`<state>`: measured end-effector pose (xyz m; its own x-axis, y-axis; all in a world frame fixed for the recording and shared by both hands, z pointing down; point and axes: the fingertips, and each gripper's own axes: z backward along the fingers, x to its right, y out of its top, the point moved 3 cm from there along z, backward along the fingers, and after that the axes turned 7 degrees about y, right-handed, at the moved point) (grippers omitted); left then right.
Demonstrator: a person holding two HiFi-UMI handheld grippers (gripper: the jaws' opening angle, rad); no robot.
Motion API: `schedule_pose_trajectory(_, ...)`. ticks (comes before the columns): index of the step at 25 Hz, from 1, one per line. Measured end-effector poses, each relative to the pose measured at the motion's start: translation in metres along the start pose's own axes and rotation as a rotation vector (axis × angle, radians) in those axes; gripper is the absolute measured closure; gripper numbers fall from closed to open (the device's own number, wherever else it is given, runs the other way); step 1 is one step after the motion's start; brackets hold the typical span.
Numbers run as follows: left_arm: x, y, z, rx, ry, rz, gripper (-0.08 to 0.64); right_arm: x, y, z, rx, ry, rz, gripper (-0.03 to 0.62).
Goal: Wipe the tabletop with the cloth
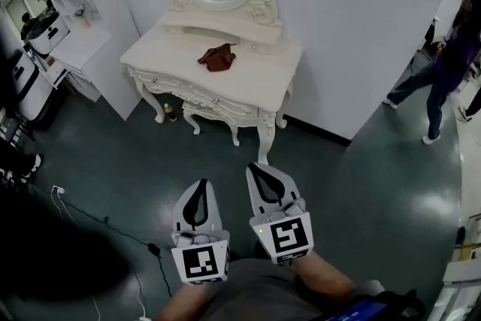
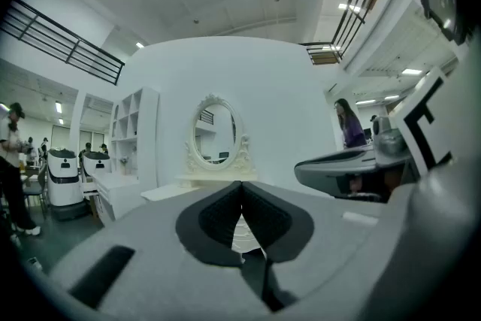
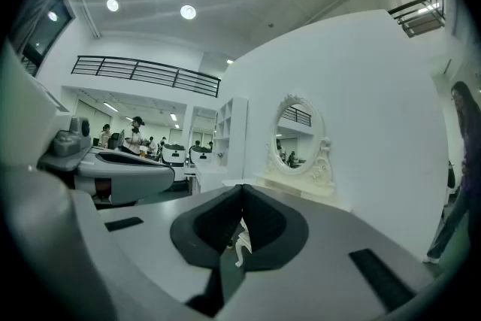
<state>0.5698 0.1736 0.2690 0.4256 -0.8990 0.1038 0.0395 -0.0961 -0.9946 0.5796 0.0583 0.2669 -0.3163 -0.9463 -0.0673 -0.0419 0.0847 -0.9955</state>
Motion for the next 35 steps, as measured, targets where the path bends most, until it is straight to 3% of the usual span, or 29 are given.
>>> schedule_pose_trajectory(5,0.007,-0.006,-0.002,-0.045,0.005,0.011,0.545,0.005,-0.007,0.000,-0.010,0.023,0.007,0.578)
schedule_pose_trajectory(13,0.015,-0.013,-0.015,-0.048,0.054,0.032,0.545,0.021,-0.011,-0.008,-0.004,0.093,-0.041,0.577)
schedule_pose_trajectory(17,0.013,-0.021,-0.020,-0.092,0.086,0.036,0.545,0.032,-0.014,-0.019,-0.005,0.086,-0.036,0.577)
schedule_pose_trajectory(26,-0.027,-0.032,-0.061,-0.095,0.141,0.042,0.545,0.050,-0.025,-0.075,-0.026,0.079,-0.027,0.577)
schedule_pose_trajectory(35,-0.086,-0.055,-0.146,-0.138,0.081,0.068,0.545,0.064,-0.040,-0.166,-0.082,0.007,-0.032,0.577)
